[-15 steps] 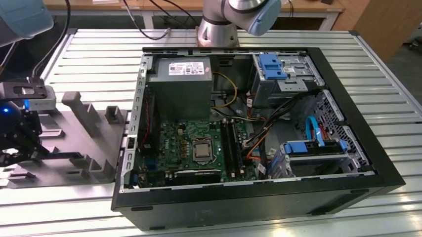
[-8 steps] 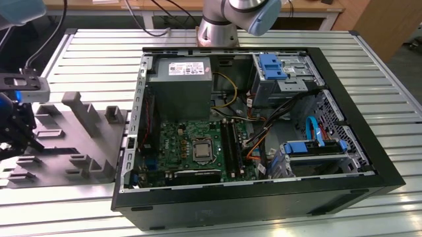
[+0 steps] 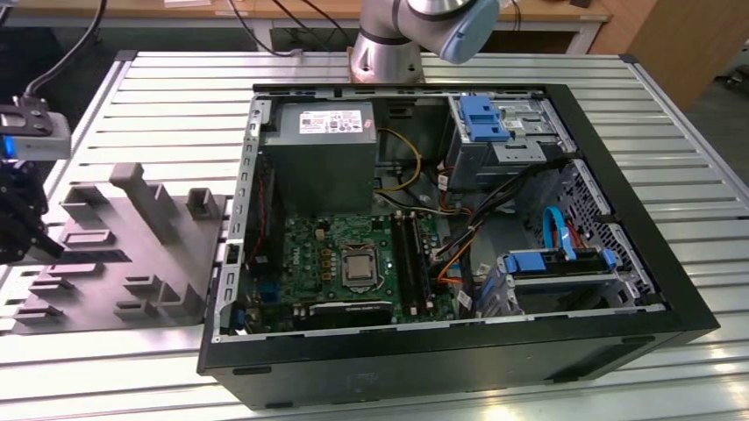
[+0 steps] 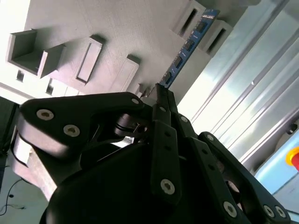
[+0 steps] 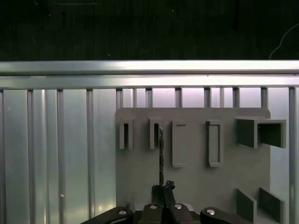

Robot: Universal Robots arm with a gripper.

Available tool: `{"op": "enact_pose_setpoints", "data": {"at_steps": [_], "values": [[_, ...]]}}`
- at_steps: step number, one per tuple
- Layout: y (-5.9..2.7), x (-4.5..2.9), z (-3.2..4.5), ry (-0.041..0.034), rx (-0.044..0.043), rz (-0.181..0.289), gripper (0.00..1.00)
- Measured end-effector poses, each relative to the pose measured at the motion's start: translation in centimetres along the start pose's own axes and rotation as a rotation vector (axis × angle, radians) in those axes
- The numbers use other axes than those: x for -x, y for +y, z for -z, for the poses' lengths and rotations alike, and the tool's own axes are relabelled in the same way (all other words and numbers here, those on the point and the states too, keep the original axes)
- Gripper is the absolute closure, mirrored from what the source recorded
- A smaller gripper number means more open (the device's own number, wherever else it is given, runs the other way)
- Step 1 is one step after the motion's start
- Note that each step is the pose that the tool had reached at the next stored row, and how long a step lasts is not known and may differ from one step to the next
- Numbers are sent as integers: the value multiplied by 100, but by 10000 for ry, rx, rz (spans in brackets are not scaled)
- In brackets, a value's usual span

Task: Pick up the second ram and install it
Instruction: 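Pick up the second ram and move it above second insertion slot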

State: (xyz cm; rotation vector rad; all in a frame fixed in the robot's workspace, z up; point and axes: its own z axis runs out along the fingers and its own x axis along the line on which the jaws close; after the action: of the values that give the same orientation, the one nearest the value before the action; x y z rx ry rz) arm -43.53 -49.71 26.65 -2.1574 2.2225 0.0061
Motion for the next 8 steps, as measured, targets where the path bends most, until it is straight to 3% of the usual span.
{"op": "enact_pose_setpoints", "data": {"at_steps": [8], "values": [[-7,10,238,0,0,1,88]]}}
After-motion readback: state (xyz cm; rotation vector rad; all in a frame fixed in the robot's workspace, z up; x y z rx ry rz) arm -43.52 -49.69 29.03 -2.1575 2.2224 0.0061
